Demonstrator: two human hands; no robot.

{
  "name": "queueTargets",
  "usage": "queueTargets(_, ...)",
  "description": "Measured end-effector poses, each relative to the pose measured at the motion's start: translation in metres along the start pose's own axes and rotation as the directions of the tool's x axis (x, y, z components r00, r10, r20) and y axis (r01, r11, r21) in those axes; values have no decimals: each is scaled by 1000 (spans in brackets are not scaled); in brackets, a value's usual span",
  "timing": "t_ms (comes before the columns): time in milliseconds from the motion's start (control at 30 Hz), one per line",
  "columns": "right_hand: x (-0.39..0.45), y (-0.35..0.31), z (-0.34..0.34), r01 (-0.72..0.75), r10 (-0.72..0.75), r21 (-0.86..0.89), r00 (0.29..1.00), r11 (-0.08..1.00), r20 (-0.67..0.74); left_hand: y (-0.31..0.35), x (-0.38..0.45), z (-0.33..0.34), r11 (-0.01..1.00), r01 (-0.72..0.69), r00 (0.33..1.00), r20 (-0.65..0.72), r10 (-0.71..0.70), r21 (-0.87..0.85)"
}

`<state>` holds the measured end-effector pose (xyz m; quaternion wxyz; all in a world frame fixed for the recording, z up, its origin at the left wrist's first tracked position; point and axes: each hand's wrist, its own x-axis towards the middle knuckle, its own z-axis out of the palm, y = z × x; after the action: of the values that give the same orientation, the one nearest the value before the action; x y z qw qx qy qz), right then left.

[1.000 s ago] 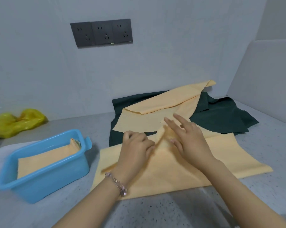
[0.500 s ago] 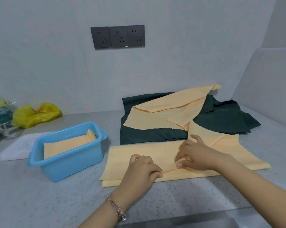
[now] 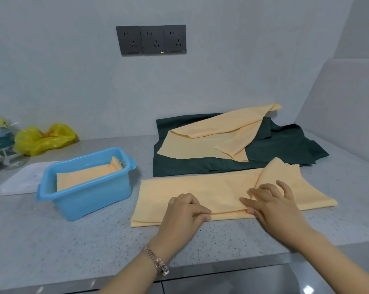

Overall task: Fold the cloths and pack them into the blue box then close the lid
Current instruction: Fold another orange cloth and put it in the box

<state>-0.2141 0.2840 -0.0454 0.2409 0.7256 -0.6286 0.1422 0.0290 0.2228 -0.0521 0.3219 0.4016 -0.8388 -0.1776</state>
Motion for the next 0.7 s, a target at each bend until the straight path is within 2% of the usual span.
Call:
queueTargets(133, -7, -2, 2, -111, 110, 40, 993, 993, 35, 5, 0, 3, 1000, 3, 1000, -19, -3, -16)
queueTargets(300, -12, 2, 10, -226, 205, 298, 974, 927, 100, 5, -2, 6, 1000, -9, 1000, -6, 9, -12)
queueTargets(500, -13, 8, 16, -256, 200, 316, 959, 914, 200, 2, -3, 11, 995, 93, 995, 36, -92, -27)
queueTargets(633, -14, 6, 12, -233, 178, 318, 965, 919, 193, -2, -5, 11, 992, 122, 993, 14, -121, -31)
queueTargets(700, -15, 5, 10, -225, 176, 326, 969, 918, 173, -3, -7, 11, 995, 98, 995, -5, -98, 20)
